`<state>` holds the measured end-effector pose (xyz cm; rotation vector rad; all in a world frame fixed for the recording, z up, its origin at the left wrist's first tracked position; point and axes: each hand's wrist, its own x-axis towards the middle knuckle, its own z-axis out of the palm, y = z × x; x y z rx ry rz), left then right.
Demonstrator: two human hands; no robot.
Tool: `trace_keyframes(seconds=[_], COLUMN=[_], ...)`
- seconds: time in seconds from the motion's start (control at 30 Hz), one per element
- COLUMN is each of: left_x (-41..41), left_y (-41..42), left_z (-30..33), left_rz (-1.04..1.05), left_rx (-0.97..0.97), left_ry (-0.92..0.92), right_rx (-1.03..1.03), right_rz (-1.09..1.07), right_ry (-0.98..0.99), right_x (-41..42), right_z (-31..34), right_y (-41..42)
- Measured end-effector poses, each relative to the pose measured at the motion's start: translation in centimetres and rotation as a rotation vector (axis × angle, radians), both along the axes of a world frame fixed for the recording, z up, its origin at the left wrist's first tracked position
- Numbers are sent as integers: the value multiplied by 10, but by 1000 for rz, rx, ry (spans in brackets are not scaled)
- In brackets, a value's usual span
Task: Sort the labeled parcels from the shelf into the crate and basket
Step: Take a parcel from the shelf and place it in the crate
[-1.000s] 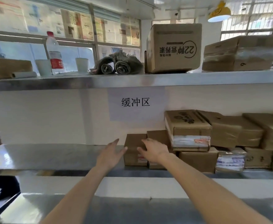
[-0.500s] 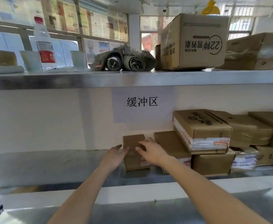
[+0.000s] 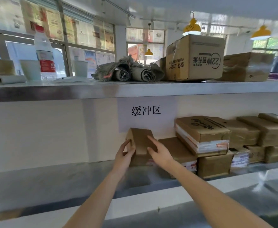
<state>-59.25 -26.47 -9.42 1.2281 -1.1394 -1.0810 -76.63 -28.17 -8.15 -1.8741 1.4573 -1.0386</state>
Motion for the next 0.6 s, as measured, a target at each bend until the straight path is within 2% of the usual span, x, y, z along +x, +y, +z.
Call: trace_keyframes(seconds=[0.13,0.27,0.53,0.6], left_x=[6,6,1,-4], left_y=[11,26,39,43], left_z=[22,41,59,62], left_rz=[1,-55,-201,-219], left_rx=[-54,-120,-73,-64], left_ry=[78,87,244,292], right_rx=[-36,50,73,0], right_rz=[-7,52,20,-23], right_ry=[-33,-274,-462,-462], right_x=[3,16,5,-2], right_z=[18,38,56,62], right_y=[14,43,78,86])
